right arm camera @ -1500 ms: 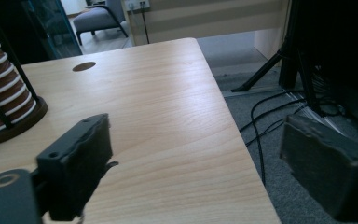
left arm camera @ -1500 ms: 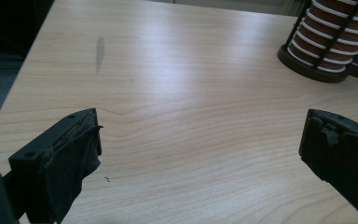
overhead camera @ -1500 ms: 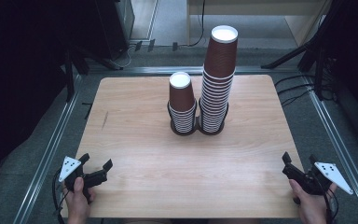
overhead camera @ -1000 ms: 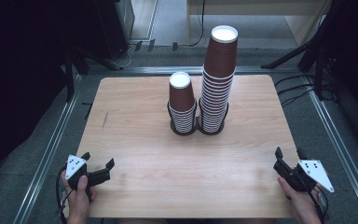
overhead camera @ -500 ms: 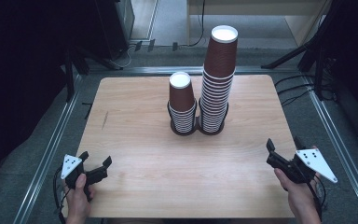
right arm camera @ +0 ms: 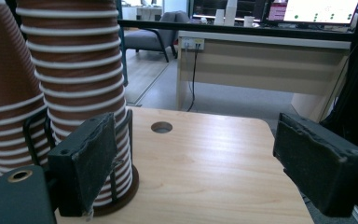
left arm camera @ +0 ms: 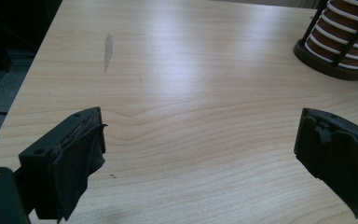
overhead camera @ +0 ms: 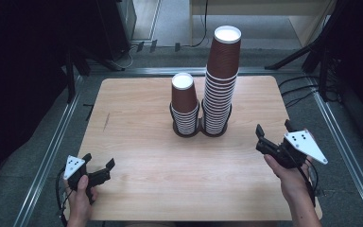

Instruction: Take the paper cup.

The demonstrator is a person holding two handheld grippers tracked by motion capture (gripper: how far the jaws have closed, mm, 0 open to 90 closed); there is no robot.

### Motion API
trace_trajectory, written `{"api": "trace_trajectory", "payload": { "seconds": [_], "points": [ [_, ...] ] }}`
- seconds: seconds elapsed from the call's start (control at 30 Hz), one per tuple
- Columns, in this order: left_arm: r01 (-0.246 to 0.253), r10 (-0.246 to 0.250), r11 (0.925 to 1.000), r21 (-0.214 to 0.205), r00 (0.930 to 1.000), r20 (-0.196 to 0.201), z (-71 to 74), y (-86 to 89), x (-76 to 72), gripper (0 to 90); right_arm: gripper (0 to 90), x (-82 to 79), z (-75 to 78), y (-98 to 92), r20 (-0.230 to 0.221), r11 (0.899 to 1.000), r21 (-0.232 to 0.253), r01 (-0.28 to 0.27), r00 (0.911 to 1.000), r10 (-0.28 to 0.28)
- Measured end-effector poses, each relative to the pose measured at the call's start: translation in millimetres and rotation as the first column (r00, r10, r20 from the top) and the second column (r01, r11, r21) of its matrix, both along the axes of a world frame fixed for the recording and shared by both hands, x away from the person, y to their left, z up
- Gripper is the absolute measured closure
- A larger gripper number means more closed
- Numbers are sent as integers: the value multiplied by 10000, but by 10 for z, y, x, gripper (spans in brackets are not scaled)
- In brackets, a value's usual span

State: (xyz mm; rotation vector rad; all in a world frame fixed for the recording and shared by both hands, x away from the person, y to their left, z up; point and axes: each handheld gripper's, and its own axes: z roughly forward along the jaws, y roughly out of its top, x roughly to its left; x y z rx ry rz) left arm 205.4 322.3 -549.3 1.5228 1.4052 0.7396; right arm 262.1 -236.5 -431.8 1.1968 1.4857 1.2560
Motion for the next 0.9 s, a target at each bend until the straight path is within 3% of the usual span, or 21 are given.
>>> {"api": "trace_trajectory", "payload": {
  "seconds": [0.13, 0.33, 0.9],
  "points": [
    [-3, 3, 10000, 19, 10000, -16, -1, -4, -1, 21, 135, 66, 120, 78, 51, 9997, 205, -103, 9999, 102],
    [-54, 54, 10000, -61, 10000, 50, -2, 3, -6, 21, 134, 137, 278, 222, 203, 9991, 133, -391, 9990, 388],
    [72, -72, 10000, 31, 10000, -52, -6, -11, 4, 21, 130, 306, 532, 486, 412, 9952, 568, -794, 9962, 771]
  ]
}}
